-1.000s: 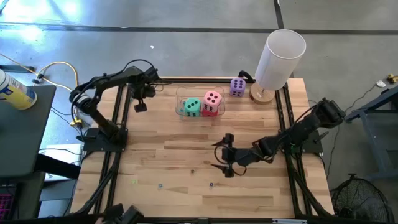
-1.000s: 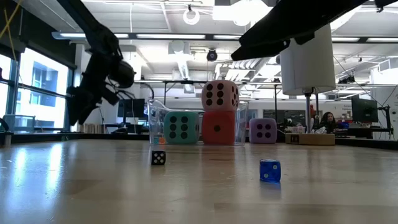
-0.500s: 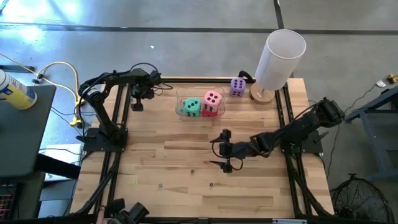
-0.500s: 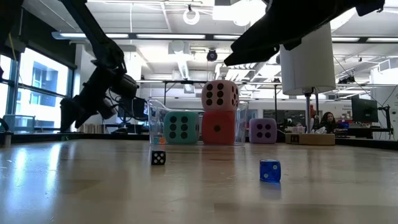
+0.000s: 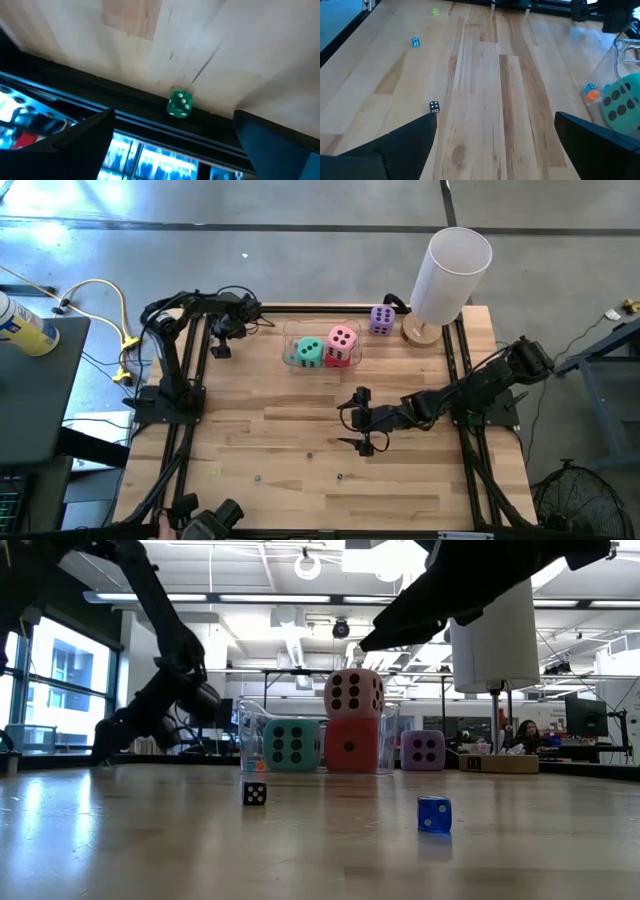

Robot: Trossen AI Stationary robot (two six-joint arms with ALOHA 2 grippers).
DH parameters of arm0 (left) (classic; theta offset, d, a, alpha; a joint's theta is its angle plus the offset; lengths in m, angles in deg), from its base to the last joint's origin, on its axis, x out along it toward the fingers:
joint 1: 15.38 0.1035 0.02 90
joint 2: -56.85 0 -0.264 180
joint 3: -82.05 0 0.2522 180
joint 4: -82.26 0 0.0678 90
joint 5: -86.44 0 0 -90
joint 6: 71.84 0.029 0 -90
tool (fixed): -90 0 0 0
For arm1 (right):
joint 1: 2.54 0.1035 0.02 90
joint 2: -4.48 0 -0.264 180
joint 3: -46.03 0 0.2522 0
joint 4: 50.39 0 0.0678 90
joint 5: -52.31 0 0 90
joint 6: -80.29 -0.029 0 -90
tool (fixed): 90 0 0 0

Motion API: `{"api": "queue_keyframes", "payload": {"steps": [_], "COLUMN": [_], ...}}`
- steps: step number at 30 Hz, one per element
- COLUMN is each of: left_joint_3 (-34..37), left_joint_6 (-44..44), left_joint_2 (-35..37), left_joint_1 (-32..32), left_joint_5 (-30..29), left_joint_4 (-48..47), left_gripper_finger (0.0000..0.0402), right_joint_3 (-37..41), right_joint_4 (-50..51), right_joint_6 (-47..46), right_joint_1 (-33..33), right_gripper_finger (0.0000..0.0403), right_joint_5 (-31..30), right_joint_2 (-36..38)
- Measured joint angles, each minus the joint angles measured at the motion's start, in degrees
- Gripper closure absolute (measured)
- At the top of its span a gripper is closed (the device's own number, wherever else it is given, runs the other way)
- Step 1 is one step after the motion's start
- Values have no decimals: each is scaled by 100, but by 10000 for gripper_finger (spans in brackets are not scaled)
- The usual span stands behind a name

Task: Pick & Place Dice
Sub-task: Put the small green dice into the transparent bin

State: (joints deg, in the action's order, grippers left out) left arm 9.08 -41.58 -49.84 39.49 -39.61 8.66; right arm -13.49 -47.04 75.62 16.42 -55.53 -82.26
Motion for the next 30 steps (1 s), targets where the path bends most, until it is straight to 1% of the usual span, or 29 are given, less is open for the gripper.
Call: {"api": "queue_keyframes", "payload": {"steps": [5, 8, 14, 18, 22, 30], "left_joint_3": [-76, -78, -78, -76, -71, -67], "left_joint_6": [-197, -291, -290, -283, -308, -256], "left_joint_2": [-431, -474, -482, -484, -486, -488], "left_joint_1": [-5, -5, 17, 23, 24, -22], "left_joint_5": [-283, -371, -339, -221, -216, -165], "left_joint_4": [-179, -184, -182, -230, -203, -181], "left_gripper_finger": [9, 9, 14, 36, 54, 58], "right_joint_3": [0, 0, 0, 0, 0, 0], "right_joint_4": [-16, -15, -11, -25, -145, -168], "right_joint_6": [36, 43, 63, 7, -122, -152], "right_joint_1": [-3, -33, -37, -35, -33, -24], "right_gripper_finger": [7, 7, 7, 7, 7, 7], "right_joint_5": [-15, -3, 4, 86, 333, 336], "right_joint_2": [0, 0, 0, 0, 0, 0]}}
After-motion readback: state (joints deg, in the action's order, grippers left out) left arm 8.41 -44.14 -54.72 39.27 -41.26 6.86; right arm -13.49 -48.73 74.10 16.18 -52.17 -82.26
